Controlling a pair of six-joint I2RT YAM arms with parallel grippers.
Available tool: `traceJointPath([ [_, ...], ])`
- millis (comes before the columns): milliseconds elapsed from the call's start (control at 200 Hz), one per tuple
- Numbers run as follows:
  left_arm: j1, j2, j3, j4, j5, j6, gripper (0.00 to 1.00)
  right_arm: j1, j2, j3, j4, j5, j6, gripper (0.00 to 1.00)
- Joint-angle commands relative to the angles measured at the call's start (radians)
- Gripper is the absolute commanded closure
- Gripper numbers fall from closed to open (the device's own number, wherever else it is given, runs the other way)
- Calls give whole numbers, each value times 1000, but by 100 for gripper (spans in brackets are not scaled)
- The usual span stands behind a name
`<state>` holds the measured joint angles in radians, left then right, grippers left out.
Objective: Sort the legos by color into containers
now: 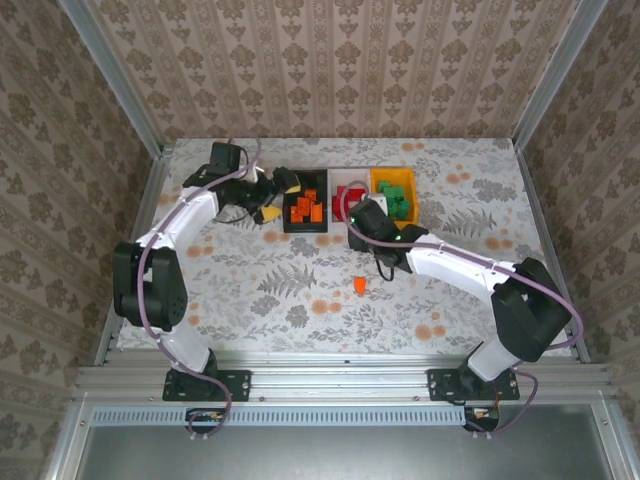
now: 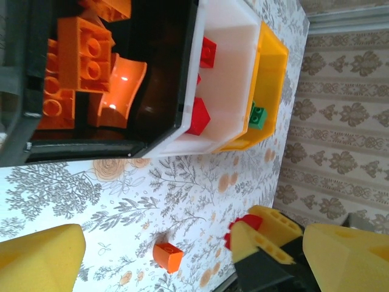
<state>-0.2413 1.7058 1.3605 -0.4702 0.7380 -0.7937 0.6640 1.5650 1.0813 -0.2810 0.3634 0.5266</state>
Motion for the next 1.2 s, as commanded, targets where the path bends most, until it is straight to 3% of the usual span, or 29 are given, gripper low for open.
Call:
traceJointPath([
  [0, 33, -15, -6, 8, 21, -11, 0, -28, 50, 99, -16, -9, -48, 56],
  [490, 80, -18, -17, 27, 35, -30, 0, -146, 452, 526, -83, -98, -110, 56],
  [620, 80, -20, -18, 32, 38, -32, 0, -158, 501, 595, -114, -111, -135, 43],
  [790, 72, -17, -21, 38, 41, -33, 0, -158, 444, 611, -120, -110, -166, 37],
  [905, 55, -17, -21, 37, 41, -32, 0, -145, 346, 544, -125, -112, -166, 37],
  [1195, 28, -21, -18, 29, 35, -30, 0, 38, -2, -5, -107, -125, -15, 32],
])
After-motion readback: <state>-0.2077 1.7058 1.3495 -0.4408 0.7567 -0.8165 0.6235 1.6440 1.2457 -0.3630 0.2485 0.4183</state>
